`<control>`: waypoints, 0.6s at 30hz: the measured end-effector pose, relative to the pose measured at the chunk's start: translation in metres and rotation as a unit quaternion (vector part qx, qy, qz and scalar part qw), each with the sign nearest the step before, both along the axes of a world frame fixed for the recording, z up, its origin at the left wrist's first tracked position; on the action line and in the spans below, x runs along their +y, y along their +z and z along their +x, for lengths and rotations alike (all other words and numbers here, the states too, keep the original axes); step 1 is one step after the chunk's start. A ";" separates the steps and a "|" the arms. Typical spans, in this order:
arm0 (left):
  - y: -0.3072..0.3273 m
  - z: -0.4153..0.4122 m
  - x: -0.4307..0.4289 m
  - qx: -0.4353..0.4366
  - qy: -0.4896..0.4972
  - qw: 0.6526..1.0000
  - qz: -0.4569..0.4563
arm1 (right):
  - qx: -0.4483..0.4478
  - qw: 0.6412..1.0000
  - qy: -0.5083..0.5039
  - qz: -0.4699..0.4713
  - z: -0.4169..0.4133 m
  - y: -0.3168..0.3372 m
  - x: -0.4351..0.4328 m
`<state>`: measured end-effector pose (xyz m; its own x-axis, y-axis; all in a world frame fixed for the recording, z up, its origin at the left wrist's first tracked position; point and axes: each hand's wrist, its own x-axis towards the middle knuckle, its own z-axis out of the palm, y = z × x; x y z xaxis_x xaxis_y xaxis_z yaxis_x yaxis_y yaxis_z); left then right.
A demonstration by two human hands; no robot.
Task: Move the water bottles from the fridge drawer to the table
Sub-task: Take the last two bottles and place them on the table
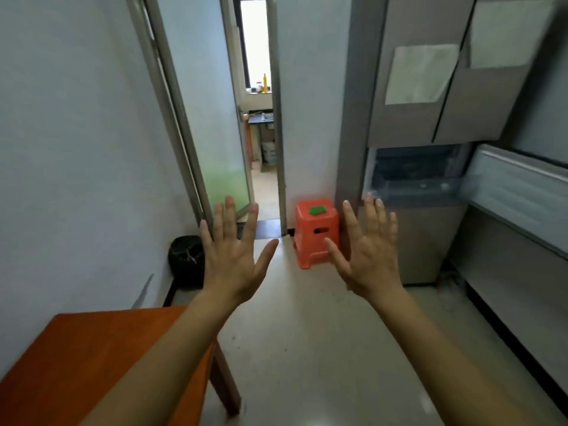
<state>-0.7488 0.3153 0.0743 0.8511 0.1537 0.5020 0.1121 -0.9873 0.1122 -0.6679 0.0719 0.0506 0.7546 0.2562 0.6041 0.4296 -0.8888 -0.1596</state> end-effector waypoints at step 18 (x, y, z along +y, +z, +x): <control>-0.048 0.334 -0.211 0.075 -0.094 0.993 0.018 | 0.041 0.990 -0.123 -0.046 0.278 -0.034 -0.218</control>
